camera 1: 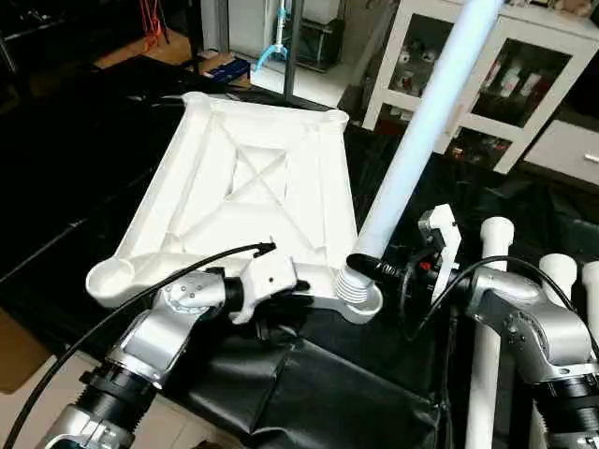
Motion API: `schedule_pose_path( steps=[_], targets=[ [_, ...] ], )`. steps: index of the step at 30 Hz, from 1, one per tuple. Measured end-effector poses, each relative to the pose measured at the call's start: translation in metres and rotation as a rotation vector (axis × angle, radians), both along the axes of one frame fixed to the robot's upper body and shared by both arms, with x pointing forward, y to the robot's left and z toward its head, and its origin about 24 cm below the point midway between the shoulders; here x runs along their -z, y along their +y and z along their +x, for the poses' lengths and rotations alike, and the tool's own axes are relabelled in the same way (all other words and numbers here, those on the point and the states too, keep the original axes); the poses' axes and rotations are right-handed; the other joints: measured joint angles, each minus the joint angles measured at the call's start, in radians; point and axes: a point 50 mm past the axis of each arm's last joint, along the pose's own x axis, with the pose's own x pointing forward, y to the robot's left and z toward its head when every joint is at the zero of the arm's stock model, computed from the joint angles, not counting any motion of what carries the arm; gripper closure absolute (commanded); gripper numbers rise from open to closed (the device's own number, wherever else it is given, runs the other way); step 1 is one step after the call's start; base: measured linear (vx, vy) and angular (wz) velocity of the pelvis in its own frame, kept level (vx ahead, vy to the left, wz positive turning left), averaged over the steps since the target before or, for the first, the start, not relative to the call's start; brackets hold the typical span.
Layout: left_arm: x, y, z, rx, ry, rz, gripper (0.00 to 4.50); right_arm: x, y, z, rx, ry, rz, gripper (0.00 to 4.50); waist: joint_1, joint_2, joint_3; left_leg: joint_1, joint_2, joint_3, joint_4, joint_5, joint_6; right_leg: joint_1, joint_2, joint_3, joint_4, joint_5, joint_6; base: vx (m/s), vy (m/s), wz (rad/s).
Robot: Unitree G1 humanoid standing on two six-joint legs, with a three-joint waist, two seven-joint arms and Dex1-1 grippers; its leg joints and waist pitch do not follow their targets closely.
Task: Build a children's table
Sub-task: Insert table leg to table base
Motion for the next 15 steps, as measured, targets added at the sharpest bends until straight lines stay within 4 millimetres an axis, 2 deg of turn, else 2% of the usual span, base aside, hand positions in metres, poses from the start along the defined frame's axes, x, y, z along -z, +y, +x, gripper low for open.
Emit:
schedule_pose_path(
  steps=[1, 6, 12, 15],
  targets=[
    [0.0, -0.001, 0.0, 0.0, -0.001, -0.004, 4.15, 0.0, 0.0, 0.0, -0.001, 0.003, 0.001, 2.64, -0.003, -0.002, -0.001, 0.0, 0.0, 0.0, 0.0, 0.0, 0.0, 0.0, 0.0, 0.0, 0.0, 0.0, 0.0, 0.0, 0.0, 0.0],
    [-0.002, -0.002, -0.001, 0.004, -0.013, -0.01, 4.44, 0.002, -0.006, -0.002, -0.009, 0.064, 0.027, 2.64, -0.01, -0.006, -0.003, 0.001, 0.0, 0.0, 0.0, 0.0, 0.0, 0.001, 0.0, 0.0, 0.001, 0.0, 0.0, 0.0, 0.0, 0.0],
    [-0.002, -0.001, -0.002, 0.003, -0.012, -0.006, 4.5, 0.008, -0.023, 0.0, 0.032, 0.213, 0.078, 2.64, -0.012, -0.006, -0.003, 0.001, 0.0, -0.001, 0.003, 0.0, 0.0, 0.002, 0.0, 0.0, 0.001, 0.0, 0.0, 0.0, 0.0, 0.0],
    [-0.002, -0.001, -0.002, 0.006, -0.012, -0.004, 4.5, 0.006, -0.031, 0.004, 0.047, 0.222, 0.074, 2.64, -0.012, -0.006, -0.003, 0.001, 0.0, -0.001, 0.003, 0.0, 0.0, 0.002, 0.0, 0.0, 0.001, 0.0, 0.0, 0.0, 0.0, 0.0]
  ],
)
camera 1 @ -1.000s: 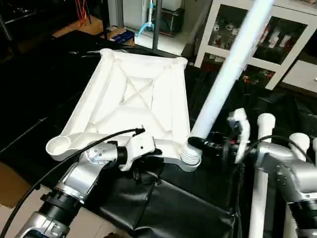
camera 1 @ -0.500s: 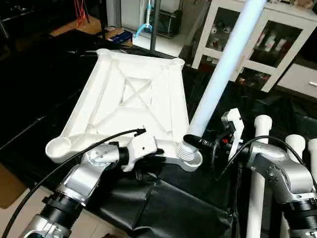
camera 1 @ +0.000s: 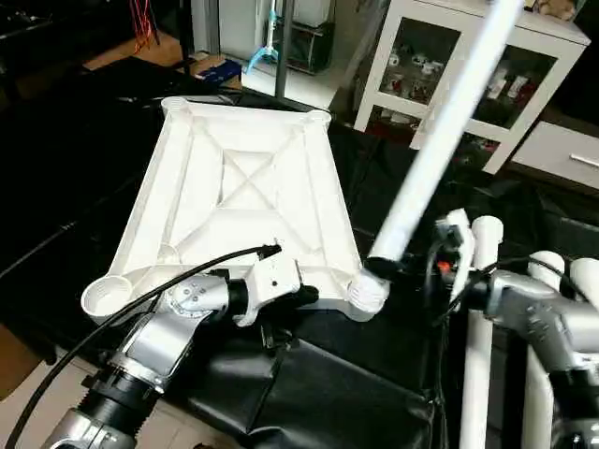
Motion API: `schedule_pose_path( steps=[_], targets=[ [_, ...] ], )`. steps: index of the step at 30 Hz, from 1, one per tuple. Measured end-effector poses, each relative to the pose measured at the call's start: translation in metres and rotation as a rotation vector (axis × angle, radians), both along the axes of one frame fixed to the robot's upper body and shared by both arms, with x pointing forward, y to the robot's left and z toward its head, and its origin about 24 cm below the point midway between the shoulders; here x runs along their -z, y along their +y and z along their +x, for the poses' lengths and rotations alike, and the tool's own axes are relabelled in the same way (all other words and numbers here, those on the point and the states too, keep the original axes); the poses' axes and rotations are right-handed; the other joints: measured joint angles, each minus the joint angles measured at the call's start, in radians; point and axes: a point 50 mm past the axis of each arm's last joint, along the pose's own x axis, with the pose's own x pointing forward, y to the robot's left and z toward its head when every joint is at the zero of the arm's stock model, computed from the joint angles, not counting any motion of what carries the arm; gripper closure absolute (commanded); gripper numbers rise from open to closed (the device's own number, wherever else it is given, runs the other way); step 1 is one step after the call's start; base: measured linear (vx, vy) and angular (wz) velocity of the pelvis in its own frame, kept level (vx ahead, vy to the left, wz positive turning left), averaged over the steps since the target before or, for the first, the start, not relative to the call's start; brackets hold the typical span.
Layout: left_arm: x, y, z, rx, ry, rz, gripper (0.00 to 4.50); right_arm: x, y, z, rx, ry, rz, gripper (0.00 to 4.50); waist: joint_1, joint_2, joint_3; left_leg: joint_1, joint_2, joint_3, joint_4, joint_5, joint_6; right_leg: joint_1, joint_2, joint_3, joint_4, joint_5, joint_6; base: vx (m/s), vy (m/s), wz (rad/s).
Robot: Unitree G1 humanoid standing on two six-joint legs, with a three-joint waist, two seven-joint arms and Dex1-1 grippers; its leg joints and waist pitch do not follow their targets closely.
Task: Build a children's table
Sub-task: Insert table leg to table base
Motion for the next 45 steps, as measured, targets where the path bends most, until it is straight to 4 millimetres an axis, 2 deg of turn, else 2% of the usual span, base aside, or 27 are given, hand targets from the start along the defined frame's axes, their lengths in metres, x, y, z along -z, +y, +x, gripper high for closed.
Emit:
schedule_pose_path(
  steps=[2, 5, 6, 8, 13, 15, 16, 18, 20, 30, 32, 36, 40, 45],
  targets=[
    [0.0, 0.0, 0.0, 0.004, 0.007, -0.001, 4.5, 0.0, -0.002, 0.003, 0.009, 0.0, -0.003, 2.64, 0.001, 0.0, 0.0, 0.0, 0.0, 0.0, 0.0, 0.0, 0.0, 0.0, 0.0, 0.0, 0.0, 0.0, 0.0, 0.0, 0.0, 0.0],
    [-0.002, 0.0, 0.002, -0.001, 0.018, -0.002, 4.06, -0.003, -0.003, 0.007, 0.021, -0.012, -0.005, 2.64, 0.004, 0.0, 0.0, -0.001, 0.0, 0.0, 0.001, 0.0, 0.0, -0.001, 0.0, 0.0, 0.0, 0.0, 0.0, 0.0, 0.0, 0.0],
    [-0.002, 0.0, 0.002, -0.002, 0.024, -0.004, 4.06, -0.004, -0.003, 0.008, 0.025, -0.019, -0.005, 2.64, 0.004, 0.0, 0.0, -0.001, 0.0, 0.0, 0.001, 0.0, 0.0, -0.001, 0.0, 0.0, 0.0, 0.0, 0.0, 0.0, 0.0, 0.0],
    [-0.007, -0.002, 0.006, 0.015, 0.022, 0.003, 3.78, -0.008, -0.005, 0.01, 0.039, -0.038, -0.004, 2.64, 0.006, 0.0, 0.0, -0.002, 0.0, 0.0, 0.001, 0.0, 0.0, -0.001, 0.0, 0.0, 0.001, 0.0, 0.0, 0.0, 0.0, 0.0],
    [-0.024, -0.007, 0.016, 0.054, -0.009, 0.012, 3.39, -0.018, -0.007, 0.014, 0.046, -0.08, -0.004, 2.64, 0.004, 0.001, 0.0, -0.001, 0.0, 0.0, 0.003, 0.0, 0.0, -0.001, 0.0, 0.0, 0.004, 0.0, 0.0, 0.0, 0.0, 0.0],
    [-0.022, -0.006, 0.015, 0.063, 0.013, 0.028, 3.31, -0.018, -0.008, 0.014, 0.046, -0.082, -0.007, 2.64, 0.004, 0.003, 0.001, -0.001, 0.0, 0.0, 0.003, 0.0, 0.0, -0.001, 0.0, 0.0, 0.005, 0.0, 0.0, 0.0, 0.0, 0.0],
    [-0.019, -0.006, 0.013, 0.079, 0.039, 0.048, 3.12, -0.02, -0.01, 0.013, 0.044, -0.089, -0.015, 2.64, 0.002, 0.008, 0.003, -0.001, 0.0, 0.0, 0.004, 0.0, 0.0, -0.001, 0.0, 0.001, 0.004, 0.0, 0.0, 0.0, 0.0, 0.0],
    [-0.014, -0.004, 0.012, 0.09, 0.076, 0.077, 3.05, -0.022, -0.012, 0.013, 0.043, -0.097, -0.021, 2.64, 0.001, 0.011, 0.004, -0.001, 0.0, 0.0, 0.004, 0.0, 0.0, -0.001, 0.0, 0.001, 0.005, 0.0, 0.0, 0.0, 0.0, 0.0],
    [-0.01, -0.002, 0.013, 0.089, 0.1, 0.1, 2.84, -0.025, -0.015, 0.013, 0.045, -0.109, -0.028, 2.64, 0.0, 0.012, 0.004, 0.0, 0.0, 0.0, 0.004, 0.0, -0.001, -0.002, 0.0, 0.001, 0.006, 0.0, 0.0, 0.0, 0.0, 0.0],
    [-0.004, -0.003, 0.024, 0.082, 0.069, 0.237, 2.09, -0.03, -0.011, 0.006, 0.011, -0.148, -0.039, 2.64, -0.001, 0.022, 0.003, 0.0, 0.001, -0.001, 0.005, 0.001, -0.001, -0.001, 0.0, 0.001, 0.007, 0.0, -0.001, 0.0, 0.0, 0.0],
    [-0.004, -0.003, 0.027, 0.077, 0.071, 0.261, 2.5, -0.03, -0.009, 0.006, 0.0, -0.152, -0.039, 2.64, -0.001, 0.022, 0.003, 0.001, 0.001, -0.001, 0.005, 0.001, -0.001, 0.0, 0.001, 0.001, 0.007, 0.0, 0.0, 0.0, 0.0, 0.0],
    [-0.003, -0.001, 0.03, 0.072, 0.079, 0.285, 2.75, -0.029, -0.005, 0.005, -0.023, -0.151, -0.044, 2.64, -0.002, 0.027, 0.003, 0.005, 0.001, -0.001, 0.005, 0.001, -0.001, 0.003, 0.001, 0.001, 0.007, -0.002, 0.003, 0.0, 0.0, 0.0],
    [-0.002, 0.001, 0.031, 0.065, 0.107, 0.296, 3.19, -0.028, -0.001, 0.004, -0.041, -0.148, -0.046, 2.64, -0.007, 0.041, 0.002, 0.006, 0.0, -0.001, 0.005, 0.001, -0.001, 0.003, 0.0, 0.001, 0.007, -0.002, 0.003, 0.0, 0.0, 0.0],
    [-0.003, 0.001, 0.031, 0.087, 0.126, 0.305, 3.52, -0.028, -0.001, 0.004, -0.047, -0.148, -0.052, 2.64, -0.006, 0.042, 0.002, 0.006, 0.001, -0.003, 0.005, 0.001, -0.001, 0.003, 0.001, 0.0, 0.007, -0.002, 0.003, 0.0, 0.0, 0.0]
  ],
)
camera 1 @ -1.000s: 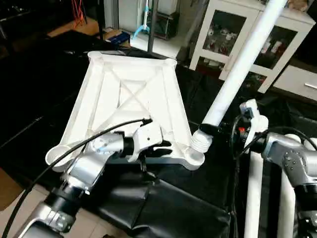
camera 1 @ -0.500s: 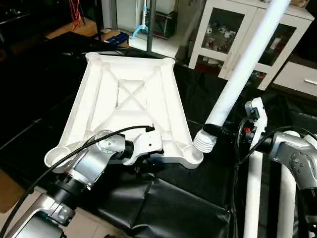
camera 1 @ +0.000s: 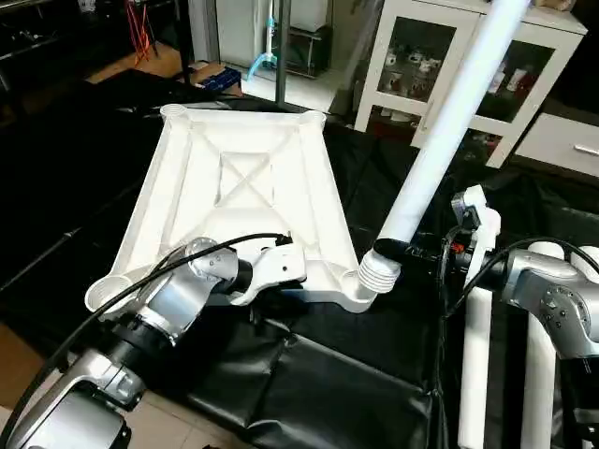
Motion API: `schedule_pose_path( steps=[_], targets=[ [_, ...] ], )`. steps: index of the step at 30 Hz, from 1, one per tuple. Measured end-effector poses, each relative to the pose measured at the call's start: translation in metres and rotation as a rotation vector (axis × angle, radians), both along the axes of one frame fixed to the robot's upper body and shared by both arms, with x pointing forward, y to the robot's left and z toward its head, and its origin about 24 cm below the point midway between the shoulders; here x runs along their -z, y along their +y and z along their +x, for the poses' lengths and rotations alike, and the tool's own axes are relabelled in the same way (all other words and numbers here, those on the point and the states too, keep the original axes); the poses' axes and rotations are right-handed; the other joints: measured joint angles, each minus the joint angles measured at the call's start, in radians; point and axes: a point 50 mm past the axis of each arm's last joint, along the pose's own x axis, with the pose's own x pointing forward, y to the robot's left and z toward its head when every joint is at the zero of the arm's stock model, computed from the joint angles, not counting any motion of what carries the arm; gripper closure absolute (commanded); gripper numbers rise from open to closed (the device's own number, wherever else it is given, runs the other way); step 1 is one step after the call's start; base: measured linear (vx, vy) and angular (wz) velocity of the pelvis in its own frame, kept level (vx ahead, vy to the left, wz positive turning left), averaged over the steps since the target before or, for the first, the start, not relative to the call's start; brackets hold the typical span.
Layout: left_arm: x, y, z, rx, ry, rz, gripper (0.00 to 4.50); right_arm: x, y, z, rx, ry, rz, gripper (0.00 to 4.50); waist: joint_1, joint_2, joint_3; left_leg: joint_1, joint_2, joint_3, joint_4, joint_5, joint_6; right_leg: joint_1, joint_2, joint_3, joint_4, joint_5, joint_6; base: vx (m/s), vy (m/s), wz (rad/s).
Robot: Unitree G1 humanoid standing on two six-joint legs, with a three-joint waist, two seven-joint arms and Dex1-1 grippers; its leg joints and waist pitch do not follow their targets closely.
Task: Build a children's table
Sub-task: Insert table leg to table base
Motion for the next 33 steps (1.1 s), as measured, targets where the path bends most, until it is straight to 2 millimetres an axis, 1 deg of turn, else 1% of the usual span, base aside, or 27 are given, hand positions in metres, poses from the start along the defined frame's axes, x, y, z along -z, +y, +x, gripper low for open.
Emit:
schedule_pose_path(
  steps=[1, 5, 7, 10, 13, 15, 18, 21, 24, 27, 33],
  targets=[
    [0.0, 0.0, 0.0, 0.006, 0.008, 0.002, 3.73, 0.0, 0.001, 0.0, -0.007, 0.001, 0.001, 2.64, 0.0, 0.002, 0.0, 0.0, 0.0, 0.0, 0.0, 0.0, 0.0, 0.0, 0.0, 0.0, 0.0, 0.0, 0.0, 0.0, 0.0, 0.0],
    [-0.001, 0.0, -0.001, 0.021, 0.024, -0.002, 3.85, 0.001, 0.003, 0.0, -0.017, 0.003, 0.001, 2.64, 0.0, 0.004, 0.0, 0.0, 0.0, 0.0, 0.0, 0.0, 0.0, 0.0, 0.0, 0.0, 0.0, 0.0, 0.0, 0.0, 0.0, 0.0],
    [-0.002, 0.001, -0.001, 0.028, 0.03, 0.001, 4.16, -0.001, 0.005, 0.001, -0.024, -0.004, 0.005, 2.64, 0.0, 0.006, 0.001, 0.0, 0.0, 0.0, 0.0, 0.0, 0.0, 0.0, 0.0, 0.001, 0.0, 0.002, -0.004, 0.0, 0.0, 0.0],
    [-0.002, 0.004, 0.0, 0.035, 0.047, 0.012, 4.24, 0.0, 0.008, 0.001, -0.03, -0.005, 0.013, 2.64, 0.0, 0.008, 0.001, 0.0, 0.0, 0.0, 0.0, 0.0, 0.0, 0.0, 0.0, 0.001, -0.001, 0.002, -0.004, 0.0, 0.0, 0.0],
    [-0.002, 0.004, 0.0, 0.044, 0.052, 0.013, 4.5, 0.004, 0.013, 0.0, -0.053, 0.007, 0.015, 2.64, 0.001, 0.01, 0.0, -0.001, 0.0, 0.0, 0.0, 0.0, 0.0, 0.0, 0.0, 0.001, -0.001, 0.002, -0.004, 0.0, 0.0, 0.0],
    [-0.002, 0.004, 0.001, 0.045, 0.058, 0.012, 4.5, 0.008, 0.016, -0.001, -0.06, 0.025, 0.014, 2.64, 0.001, 0.011, 0.0, -0.001, 0.0, 0.0, 0.0, 0.0, 0.0, 0.0, 0.0, 0.001, -0.001, 0.002, -0.004, 0.0, 0.0, 0.0],
    [-0.002, 0.004, 0.001, 0.046, 0.061, 0.01, 4.5, 0.016, 0.013, 0.0, -0.044, 0.055, -0.005, 2.64, 0.001, 0.011, 0.001, -0.001, 0.0, 0.0, 0.0, 0.0, 0.0, 0.0, 0.0, 0.001, -0.001, 0.002, -0.004, 0.0, 0.0, 0.0],
    [-0.002, 0.004, 0.001, 0.046, 0.063, 0.009, 4.5, 0.019, 0.012, 0.0, -0.041, 0.057, -0.015, 2.64, 0.002, 0.011, 0.0, -0.001, 0.0, 0.0, -0.001, 0.0, 0.0, 0.0, 0.0, 0.001, -0.001, 0.002, -0.003, 0.0, 0.0, 0.0],
    [-0.002, 0.004, 0.001, 0.046, 0.066, 0.008, 4.5, 0.022, 0.017, 0.004, -0.031, 0.02, -0.036, 2.64, 0.001, 0.011, 0.0, -0.001, 0.0, 0.0, -0.001, 0.0, 0.0, 0.0, 0.0, 0.001, -0.002, 0.002, -0.003, 0.0, 0.0, 0.0],
    [-0.002, 0.004, 0.001, 0.047, 0.065, 0.008, 4.5, 0.029, 0.021, 0.007, -0.008, 0.032, -0.02, 2.64, 0.001, 0.011, 0.0, -0.001, 0.0, 0.0, -0.001, 0.0, 0.0, 0.0, 0.0, 0.001, -0.002, 0.001, -0.002, 0.0, 0.0, 0.0],
    [-0.003, 0.005, 0.001, 0.044, 0.068, 0.007, 4.5, 0.029, 0.022, 0.01, -0.016, 0.042, -0.013, 2.64, -0.003, 0.01, 0.001, -0.001, 0.0, 0.0, -0.001, 0.0, 0.0, 0.0, 0.0, 0.001, -0.002, 0.0, 0.001, 0.0, 0.0, 0.0]
  ],
)
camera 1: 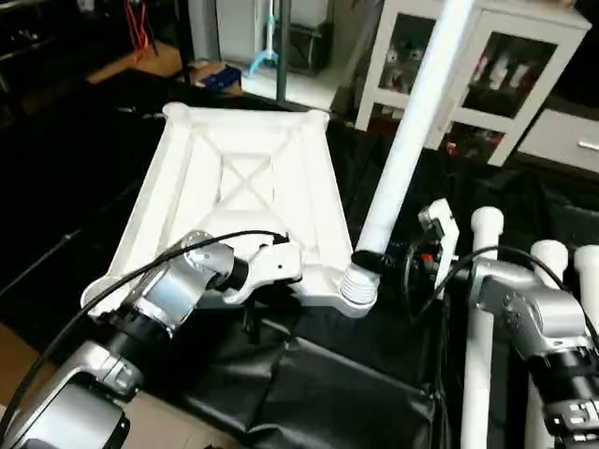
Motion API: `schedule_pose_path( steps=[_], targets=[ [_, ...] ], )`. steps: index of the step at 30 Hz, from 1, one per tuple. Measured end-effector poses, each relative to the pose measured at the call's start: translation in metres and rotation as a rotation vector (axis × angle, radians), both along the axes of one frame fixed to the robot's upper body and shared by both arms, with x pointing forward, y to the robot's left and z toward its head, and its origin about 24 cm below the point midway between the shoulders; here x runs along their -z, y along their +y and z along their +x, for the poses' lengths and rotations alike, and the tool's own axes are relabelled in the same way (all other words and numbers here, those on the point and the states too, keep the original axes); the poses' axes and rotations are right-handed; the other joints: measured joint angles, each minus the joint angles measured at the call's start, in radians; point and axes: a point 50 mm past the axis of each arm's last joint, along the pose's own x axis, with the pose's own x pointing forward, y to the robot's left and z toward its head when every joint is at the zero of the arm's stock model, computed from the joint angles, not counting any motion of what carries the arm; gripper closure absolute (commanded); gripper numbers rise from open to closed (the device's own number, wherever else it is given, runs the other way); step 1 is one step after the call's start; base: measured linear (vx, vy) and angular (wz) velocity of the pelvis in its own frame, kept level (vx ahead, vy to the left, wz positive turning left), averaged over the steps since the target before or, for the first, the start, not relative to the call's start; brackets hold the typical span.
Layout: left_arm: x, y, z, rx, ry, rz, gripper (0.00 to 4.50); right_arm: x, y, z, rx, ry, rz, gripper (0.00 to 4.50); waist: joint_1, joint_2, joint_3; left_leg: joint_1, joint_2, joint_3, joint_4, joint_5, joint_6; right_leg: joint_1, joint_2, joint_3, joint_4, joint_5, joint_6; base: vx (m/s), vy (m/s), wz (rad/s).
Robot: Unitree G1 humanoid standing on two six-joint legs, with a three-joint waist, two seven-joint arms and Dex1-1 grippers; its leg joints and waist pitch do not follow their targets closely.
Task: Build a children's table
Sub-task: Insert table leg to table base
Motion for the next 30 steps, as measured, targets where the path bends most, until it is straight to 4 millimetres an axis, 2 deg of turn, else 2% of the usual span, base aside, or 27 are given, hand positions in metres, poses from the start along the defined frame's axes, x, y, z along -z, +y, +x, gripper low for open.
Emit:
schedule_pose_path(
  steps=[10, 14, 30],
  targets=[
    [0.0, 0.003, 0.0, -0.005, 0.012, -0.002, 4.5, 0.0, 0.005, 0.005, -0.05, -0.01, -0.035, 2.64, -0.017, 0.0, 0.0, 0.0, 0.0, 0.0, 0.0, 0.0, 0.0, 0.001, 0.0, 0.0, 0.0, 0.0, 0.0, 0.0, 0.0, 0.0],
    [0.0, 0.003, 0.0, -0.009, 0.015, -0.003, 4.5, 0.003, 0.004, 0.004, -0.043, -0.029, -0.027, 2.64, -0.019, -0.001, -0.001, 0.001, 0.0, 0.0, 0.0, 0.0, 0.0, 0.001, 0.0, 0.0, -0.001, 0.0, 0.0, 0.0, 0.0, 0.0],
    [0.002, 0.0, -0.001, -0.004, 0.024, -0.002, 4.5, 0.022, 0.002, -0.023, 0.116, -0.139, 0.049, 2.64, -0.02, -0.003, -0.003, 0.007, -0.001, -0.001, -0.009, -0.001, 0.001, 0.011, 0.0, -0.001, -0.015, -0.001, 0.002, 0.0, 0.0, 0.0]
  ],
)
